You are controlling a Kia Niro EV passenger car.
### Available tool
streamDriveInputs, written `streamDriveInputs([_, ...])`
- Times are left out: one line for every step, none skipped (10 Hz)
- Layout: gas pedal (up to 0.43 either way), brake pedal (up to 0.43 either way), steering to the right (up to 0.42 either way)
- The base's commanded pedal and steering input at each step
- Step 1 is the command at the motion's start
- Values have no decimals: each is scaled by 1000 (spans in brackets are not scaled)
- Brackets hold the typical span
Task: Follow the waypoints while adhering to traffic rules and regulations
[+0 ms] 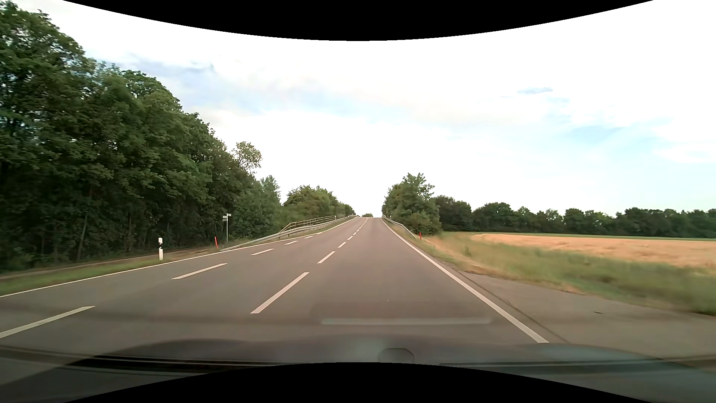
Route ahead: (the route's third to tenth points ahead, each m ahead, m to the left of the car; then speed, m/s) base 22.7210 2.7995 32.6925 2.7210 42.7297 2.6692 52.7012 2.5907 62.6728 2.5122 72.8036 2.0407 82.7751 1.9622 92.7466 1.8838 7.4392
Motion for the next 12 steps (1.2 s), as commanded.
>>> streamDriveInputs([319, 0, 14])
streamDriveInputs([319, 0, 12])
streamDriveInputs([331, 0, 6])
streamDriveInputs([331, 0, 2])
streamDriveInputs([339, 0, 2])
streamDriveInputs([370, 0, 3])
streamDriveInputs([390, 0, 3])
streamDriveInputs([390, 0, 4])
streamDriveInputs([390, 0, 1])
streamDriveInputs([390, 0, 1])
streamDriveInputs([398, 0, 5])
streamDriveInputs([449, 0, 7])
